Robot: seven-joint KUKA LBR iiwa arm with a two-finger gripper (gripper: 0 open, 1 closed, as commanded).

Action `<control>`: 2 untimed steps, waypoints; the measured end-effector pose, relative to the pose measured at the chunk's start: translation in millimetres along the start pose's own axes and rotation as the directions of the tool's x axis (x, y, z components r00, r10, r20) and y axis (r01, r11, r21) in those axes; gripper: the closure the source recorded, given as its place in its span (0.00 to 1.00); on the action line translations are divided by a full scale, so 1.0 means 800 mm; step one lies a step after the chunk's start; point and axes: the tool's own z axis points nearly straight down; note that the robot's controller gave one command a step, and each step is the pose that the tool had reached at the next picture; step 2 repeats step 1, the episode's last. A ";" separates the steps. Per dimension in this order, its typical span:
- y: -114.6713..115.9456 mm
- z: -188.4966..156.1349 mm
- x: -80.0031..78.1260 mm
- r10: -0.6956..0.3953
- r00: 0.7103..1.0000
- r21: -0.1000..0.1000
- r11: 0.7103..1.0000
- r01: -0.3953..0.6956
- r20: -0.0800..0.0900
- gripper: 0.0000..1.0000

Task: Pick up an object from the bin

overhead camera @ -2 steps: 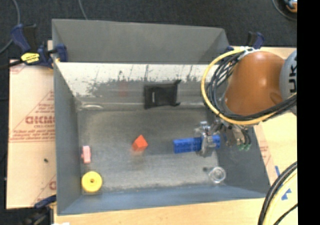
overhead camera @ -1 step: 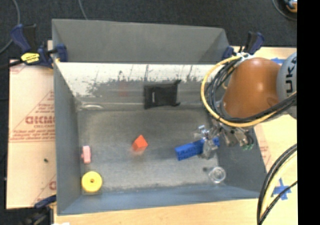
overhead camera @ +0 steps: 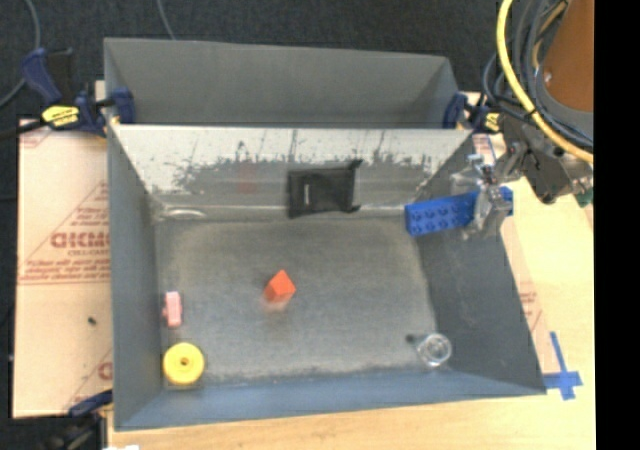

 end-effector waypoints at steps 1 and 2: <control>0.002 -0.033 -0.001 0.018 1.000 0.001 1.000 -0.018 0.002 1.00; 0.002 -0.033 -0.001 0.018 1.000 0.001 1.000 -0.018 0.002 1.00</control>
Offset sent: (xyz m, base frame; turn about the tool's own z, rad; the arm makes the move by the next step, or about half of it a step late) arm 0.0103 -0.0362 -0.1937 -0.1221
